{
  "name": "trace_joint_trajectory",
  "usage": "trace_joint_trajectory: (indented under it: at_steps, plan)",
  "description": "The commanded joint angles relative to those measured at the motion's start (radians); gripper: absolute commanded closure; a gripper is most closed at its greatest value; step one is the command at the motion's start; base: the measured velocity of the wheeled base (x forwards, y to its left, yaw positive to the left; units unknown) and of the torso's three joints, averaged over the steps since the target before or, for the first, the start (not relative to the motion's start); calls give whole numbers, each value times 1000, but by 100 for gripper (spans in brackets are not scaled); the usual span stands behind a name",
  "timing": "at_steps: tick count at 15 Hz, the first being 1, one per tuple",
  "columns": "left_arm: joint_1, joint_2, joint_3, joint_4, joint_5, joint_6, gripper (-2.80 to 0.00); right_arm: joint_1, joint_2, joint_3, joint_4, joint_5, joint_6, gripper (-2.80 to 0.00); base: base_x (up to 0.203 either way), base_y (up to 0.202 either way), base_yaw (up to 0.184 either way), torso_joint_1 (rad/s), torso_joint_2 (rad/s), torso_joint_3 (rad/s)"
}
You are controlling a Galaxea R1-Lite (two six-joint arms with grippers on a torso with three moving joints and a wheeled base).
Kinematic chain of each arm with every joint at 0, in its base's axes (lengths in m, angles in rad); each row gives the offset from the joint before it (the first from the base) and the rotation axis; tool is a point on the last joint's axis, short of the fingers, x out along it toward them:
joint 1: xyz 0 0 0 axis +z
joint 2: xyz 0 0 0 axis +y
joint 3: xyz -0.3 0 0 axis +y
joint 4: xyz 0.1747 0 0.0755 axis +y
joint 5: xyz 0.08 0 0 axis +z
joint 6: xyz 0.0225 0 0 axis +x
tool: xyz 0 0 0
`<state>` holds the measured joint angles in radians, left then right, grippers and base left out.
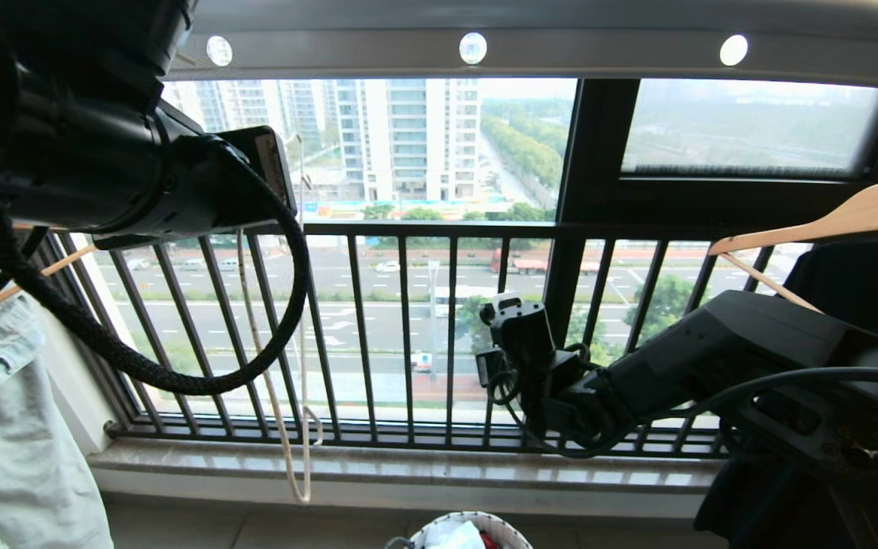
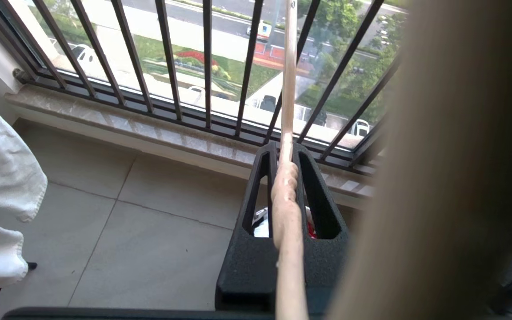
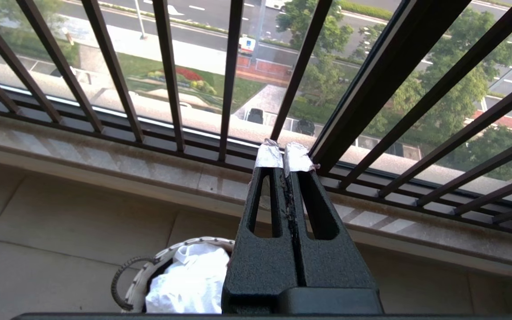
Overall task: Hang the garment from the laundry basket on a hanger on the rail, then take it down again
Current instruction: Hang the clothes rack on the clothesline
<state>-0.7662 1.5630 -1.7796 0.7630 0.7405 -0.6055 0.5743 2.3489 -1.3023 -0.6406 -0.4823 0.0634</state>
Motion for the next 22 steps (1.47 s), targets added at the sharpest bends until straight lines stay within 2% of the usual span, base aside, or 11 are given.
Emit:
trace_joint_trajectory:
  at_steps: [1, 7, 13, 15, 17, 19, 22]
  plan:
    - [18, 3, -4, 5, 5, -2, 0, 2, 1, 0, -4, -2, 1, 0, 0, 0, 0, 0, 0, 0]
    - [39, 16, -35, 2, -14, 0, 0, 3, 9, 0, -5, -1, 1, 0, 0, 0, 0, 0, 0, 0]
    - [126, 64, -92, 5, -65, 30, 0, 1, 7, 0, -5, -1, 3, 0, 0, 0, 0, 0, 0, 0]
    - [133, 86, -124, 6, -89, 31, 0, 1, 9, 0, -5, -1, 3, 0, 0, 0, 0, 0, 0, 0]
    - [133, 100, -160, 6, -141, 47, 0, 1, 9, 0, -5, -1, 3, 0, 0, 0, 0, 0, 0, 0]
    - [133, 101, -164, 4, -150, 83, 0, 3, 10, 0, -5, 0, 4, 0, 0, 0, 0, 0, 0, 0]
    - [139, 111, -164, 4, -142, 87, 0, 3, 10, 0, -5, -1, 4, 0, 0, 0, 0, 0, 0, 0]
